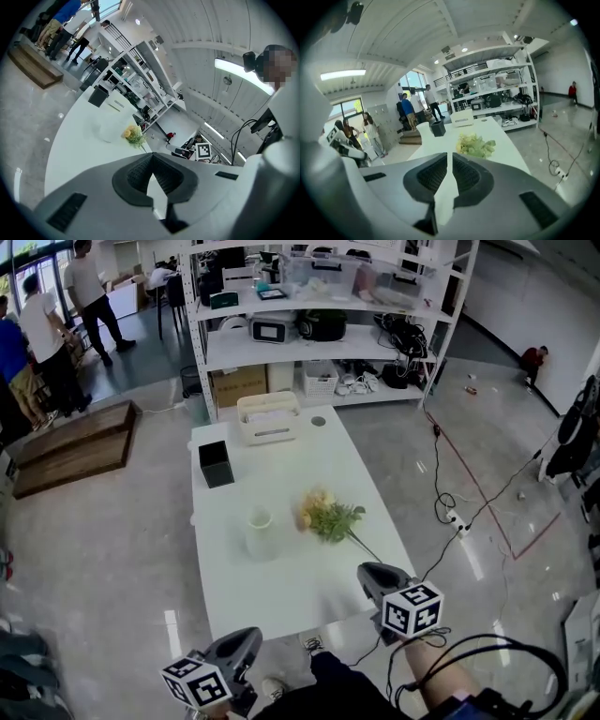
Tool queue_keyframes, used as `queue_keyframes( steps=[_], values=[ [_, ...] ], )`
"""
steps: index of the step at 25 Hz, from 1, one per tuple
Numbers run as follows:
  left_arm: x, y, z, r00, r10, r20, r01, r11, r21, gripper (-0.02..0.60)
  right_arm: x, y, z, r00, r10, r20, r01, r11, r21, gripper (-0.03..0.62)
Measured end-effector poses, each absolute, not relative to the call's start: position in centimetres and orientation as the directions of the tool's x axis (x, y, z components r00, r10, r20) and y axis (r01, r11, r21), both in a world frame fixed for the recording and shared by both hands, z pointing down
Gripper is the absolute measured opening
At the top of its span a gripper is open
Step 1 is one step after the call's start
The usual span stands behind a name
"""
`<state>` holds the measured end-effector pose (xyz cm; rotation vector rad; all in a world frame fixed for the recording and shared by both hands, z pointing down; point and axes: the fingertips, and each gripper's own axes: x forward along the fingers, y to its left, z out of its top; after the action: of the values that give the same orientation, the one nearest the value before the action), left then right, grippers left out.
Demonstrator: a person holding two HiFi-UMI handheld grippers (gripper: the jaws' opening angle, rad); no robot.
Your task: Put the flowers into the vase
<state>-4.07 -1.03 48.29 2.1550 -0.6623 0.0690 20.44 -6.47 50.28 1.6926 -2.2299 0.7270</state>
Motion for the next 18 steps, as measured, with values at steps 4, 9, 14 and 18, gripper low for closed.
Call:
queue_keyframes(
  steps=[4,9,14,18],
  values=[
    [-3.7,-2.6,48.6,0.849,-0.445,0.285,-0.493,-0.472,0.731,0.002,22.8,-9.9,52.2,-0.233,-0.784,0.575,-0.967,0.249,-0.051,0.059],
    [-3.8,-4.0,48.6,0.828,-0.478,0.293,-0.515,-0.443,0.734,0.002,24.4,-13.6,54.8,-0.197,-0.717,0.668,-0.938,0.337,0.085,0.095],
    [-4.2,-4.7,48.9,0.803,-0.510,0.308,-0.540,-0.403,0.739,0.002,25.1,-15.7,58.3,-0.168,-0.627,0.761,-0.879,0.445,0.172,0.098],
    [-4.9,-4.9,49.4,0.777,-0.541,0.321,-0.560,-0.364,0.744,0.002,25.4,-16.9,60.7,-0.144,-0.565,0.813,-0.823,0.524,0.218,0.110]
  ],
)
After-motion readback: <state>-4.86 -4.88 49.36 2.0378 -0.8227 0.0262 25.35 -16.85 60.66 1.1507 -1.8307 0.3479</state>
